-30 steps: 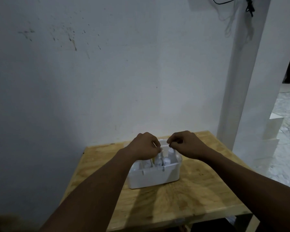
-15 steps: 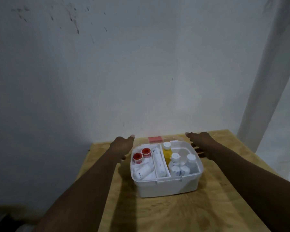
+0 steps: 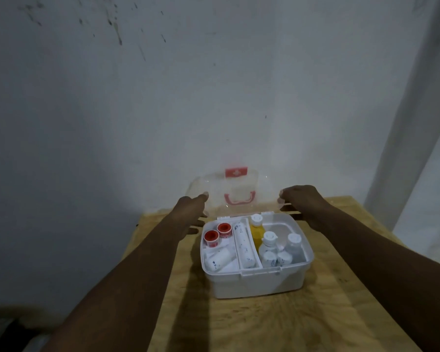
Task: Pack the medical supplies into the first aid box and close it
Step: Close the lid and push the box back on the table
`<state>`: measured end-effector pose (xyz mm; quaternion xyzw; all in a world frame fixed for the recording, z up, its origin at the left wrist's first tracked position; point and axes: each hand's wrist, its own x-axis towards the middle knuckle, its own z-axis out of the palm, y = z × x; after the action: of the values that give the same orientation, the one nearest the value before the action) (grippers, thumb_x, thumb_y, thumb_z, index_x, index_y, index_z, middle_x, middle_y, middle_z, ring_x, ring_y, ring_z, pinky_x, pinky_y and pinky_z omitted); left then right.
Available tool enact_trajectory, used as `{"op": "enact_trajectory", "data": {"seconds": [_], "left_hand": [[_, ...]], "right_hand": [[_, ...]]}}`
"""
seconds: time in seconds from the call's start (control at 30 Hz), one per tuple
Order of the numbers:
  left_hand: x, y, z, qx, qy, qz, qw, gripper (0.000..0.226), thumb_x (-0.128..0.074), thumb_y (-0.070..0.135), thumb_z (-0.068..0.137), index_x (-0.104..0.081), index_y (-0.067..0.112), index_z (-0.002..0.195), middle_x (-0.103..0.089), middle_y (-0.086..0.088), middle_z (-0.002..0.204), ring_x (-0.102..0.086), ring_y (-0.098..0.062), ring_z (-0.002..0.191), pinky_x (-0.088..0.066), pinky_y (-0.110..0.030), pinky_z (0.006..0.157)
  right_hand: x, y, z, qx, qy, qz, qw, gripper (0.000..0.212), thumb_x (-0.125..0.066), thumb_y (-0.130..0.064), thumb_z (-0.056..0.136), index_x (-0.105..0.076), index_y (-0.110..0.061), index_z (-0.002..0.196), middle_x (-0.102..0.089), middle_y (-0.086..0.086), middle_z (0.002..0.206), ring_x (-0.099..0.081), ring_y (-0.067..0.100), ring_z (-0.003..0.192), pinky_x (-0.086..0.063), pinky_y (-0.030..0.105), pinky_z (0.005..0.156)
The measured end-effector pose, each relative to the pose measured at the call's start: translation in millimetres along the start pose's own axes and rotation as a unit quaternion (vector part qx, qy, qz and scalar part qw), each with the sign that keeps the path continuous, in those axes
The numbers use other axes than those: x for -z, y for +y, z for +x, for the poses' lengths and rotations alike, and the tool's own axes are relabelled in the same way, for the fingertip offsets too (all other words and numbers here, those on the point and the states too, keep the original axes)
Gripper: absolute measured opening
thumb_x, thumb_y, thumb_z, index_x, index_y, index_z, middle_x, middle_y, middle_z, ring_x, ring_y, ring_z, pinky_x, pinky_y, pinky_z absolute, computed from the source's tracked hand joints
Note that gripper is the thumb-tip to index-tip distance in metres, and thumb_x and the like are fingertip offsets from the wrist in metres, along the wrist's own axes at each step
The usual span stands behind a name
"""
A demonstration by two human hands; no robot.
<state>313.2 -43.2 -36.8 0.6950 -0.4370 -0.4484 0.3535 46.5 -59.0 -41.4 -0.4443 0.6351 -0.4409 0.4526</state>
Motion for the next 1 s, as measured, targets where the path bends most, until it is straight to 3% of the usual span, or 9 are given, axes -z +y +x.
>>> {"op": "enact_trajectory", "data": {"seconds": [0.17,0.4,0.53,0.67,0.8,0.93,1.0], "left_hand": [[6.5,11.6,-21.0,-0.034,0.015,-0.008,0.999,0.047,-0.045,0.05,0.102,-0.055,0.009,0.121,-0.063,-0.011,0.121,-0.063,-0.029,0.107,-0.052,-0.041,0.087],[23.4,11.8,-53.0,-0.045,-0.005,0.013,0.999,0.03,-0.056,0.013,0.09,-0.064,0.002,0.117,-0.062,-0.013,0.124,-0.063,-0.027,0.105,-0.05,-0.04,0.087],[25.1,3.6,-74.3,-0.062,-0.025,0.042,0.997,0.024,-0.059,0.021,0.095,-0.06,0.007,0.115,-0.06,-0.009,0.123,-0.061,-0.025,0.107,-0.048,-0.041,0.093],[26.7,-7.4,-80.8,-0.064,-0.019,0.069,0.995,0.016,-0.059,0.023,0.096,-0.065,0.009,0.103,-0.064,-0.01,0.121,-0.061,-0.022,0.1,-0.048,-0.037,0.085],[26.3,-18.2,-85.9,-0.059,-0.022,0.094,0.994,0.014,-0.056,0.02,0.097,-0.065,0.011,0.103,-0.062,-0.006,0.11,-0.058,-0.015,0.085,-0.043,-0.035,0.078],[21.6,-22.2,-85.6,-0.074,-0.016,0.098,0.992,0.027,-0.055,0.019,0.096,-0.066,0.002,0.114,-0.063,-0.009,0.117,-0.057,-0.021,0.094,-0.045,-0.032,0.074],[17.7,-22.6,-84.8,-0.119,0.02,0.152,0.981,0.03,-0.047,0.015,0.101,-0.064,-0.001,0.119,-0.063,-0.015,0.128,-0.059,-0.026,0.104,-0.048,-0.036,0.087]], "right_hand": [[13.9,-18.7,-18.2,0.02,-0.001,-0.016,1.0,0.023,-0.064,-0.008,0.079,-0.07,0.001,0.098,-0.07,0.021,0.111,-0.065,0.023,0.081,-0.05,0.035,0.068],[31.0,-24.9,-56.4,0.039,0.004,-0.053,0.998,0.015,-0.066,-0.014,0.084,-0.069,-0.006,0.095,-0.068,0.009,0.104,-0.064,0.021,0.09,-0.055,0.039,0.077],[37.5,-15.7,-72.8,0.042,0.009,-0.074,0.996,0.015,-0.067,-0.016,0.085,-0.069,-0.005,0.094,-0.068,0.009,0.099,-0.065,0.021,0.089,-0.056,0.044,0.083],[40.6,-3.0,-83.6,0.045,0.01,-0.087,0.995,0.01,-0.065,-0.016,0.084,-0.07,-0.007,0.089,-0.068,0.008,0.099,-0.064,0.021,0.089,-0.056,0.043,0.082],[42.2,14.1,-86.7,0.046,0.012,-0.125,0.991,0.012,-0.065,-0.015,0.085,-0.073,-0.009,0.089,-0.069,0.007,0.101,-0.065,0.022,0.092,-0.058,0.043,0.08],[41.2,25.7,-93.0,0.076,0.011,-0.146,0.986,0.021,-0.056,-0.02,0.091,-0.075,-0.012,0.095,-0.07,0.008,0.103,-0.063,0.027,0.093,-0.057,0.043,0.08],[38.8,26.2,-96.0,0.145,0.049,-0.187,0.97,0.028,-0.052,-0.021,0.094,-0.074,-0.009,0.104,-0.071,0.01,0.11,-0.064,0.028,0.098,-0.054,0.043,0.086]]}}
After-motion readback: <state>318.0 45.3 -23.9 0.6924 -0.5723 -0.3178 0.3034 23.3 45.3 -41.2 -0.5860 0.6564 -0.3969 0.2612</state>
